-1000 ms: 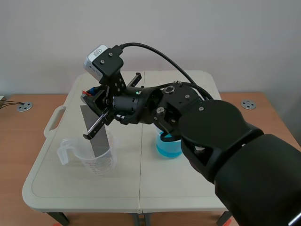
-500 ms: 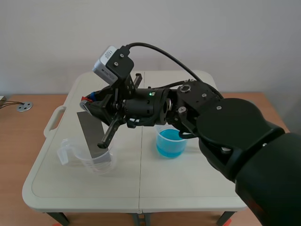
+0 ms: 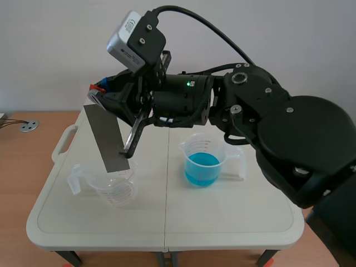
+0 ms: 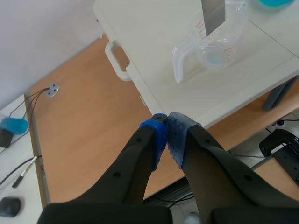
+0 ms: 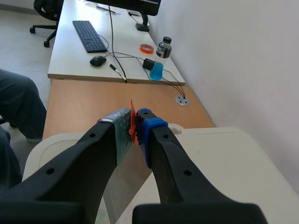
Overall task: Hold the metal plate by the orange handle, dip it into the blue solution, take it out and point at it, then put the plate back in the beaker on the left.
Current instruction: 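Move the plate over the blue solution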
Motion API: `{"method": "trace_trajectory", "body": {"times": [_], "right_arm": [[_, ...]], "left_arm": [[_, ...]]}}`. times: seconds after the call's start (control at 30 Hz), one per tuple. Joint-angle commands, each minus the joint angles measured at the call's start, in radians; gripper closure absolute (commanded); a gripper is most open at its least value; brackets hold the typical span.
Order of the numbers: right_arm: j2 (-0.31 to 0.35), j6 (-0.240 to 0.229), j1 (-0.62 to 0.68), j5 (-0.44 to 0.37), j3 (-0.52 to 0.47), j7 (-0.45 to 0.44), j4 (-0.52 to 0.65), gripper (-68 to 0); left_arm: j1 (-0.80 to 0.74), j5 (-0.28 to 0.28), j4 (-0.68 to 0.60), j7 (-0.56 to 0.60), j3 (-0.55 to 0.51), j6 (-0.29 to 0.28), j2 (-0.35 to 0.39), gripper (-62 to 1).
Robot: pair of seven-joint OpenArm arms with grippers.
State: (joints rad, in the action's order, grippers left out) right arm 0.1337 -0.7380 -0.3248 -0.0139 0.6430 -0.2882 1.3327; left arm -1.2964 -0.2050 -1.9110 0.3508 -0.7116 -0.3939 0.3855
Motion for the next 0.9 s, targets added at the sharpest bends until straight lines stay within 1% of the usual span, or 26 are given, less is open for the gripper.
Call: {"method": "trace_trajectory", "body": {"times": [0.0, 0.2, 0.43, 0.63, 0.77, 0.87], "right_arm": [[0.005, -0.008, -0.001, -0.012, -0.015, -0.013, 0.045, -1.3], [0.027, -0.008, 0.032, -0.013, -0.051, 0.013, 0.157, -1.3], [0.03, -0.008, 0.054, -0.013, -0.104, 0.068, 0.245, -1.3], [0.032, -0.008, 0.075, -0.013, -0.175, 0.117, 0.314, -1.3], [0.052, -0.008, 0.082, -0.016, -0.219, 0.125, 0.36, -1.3], [0.069, -0.008, 0.082, -0.021, -0.256, 0.148, 0.387, -1.3]], "left_arm": [[0.001, -0.007, -0.004, 0.016, 0.003, 0.001, -0.002, -2.3], [0.001, -0.007, -0.004, 0.016, 0.003, 0.001, -0.002, -2.3], [0.001, -0.007, -0.004, 0.016, 0.003, 0.001, -0.002, -2.3], [0.001, -0.007, -0.004, 0.016, 0.003, 0.001, -0.002, -2.3], [0.001, -0.007, -0.004, 0.017, 0.003, 0.001, -0.002, -2.3], [0.001, -0.007, -0.004, 0.016, 0.003, 0.001, -0.002, -2.3]]}}
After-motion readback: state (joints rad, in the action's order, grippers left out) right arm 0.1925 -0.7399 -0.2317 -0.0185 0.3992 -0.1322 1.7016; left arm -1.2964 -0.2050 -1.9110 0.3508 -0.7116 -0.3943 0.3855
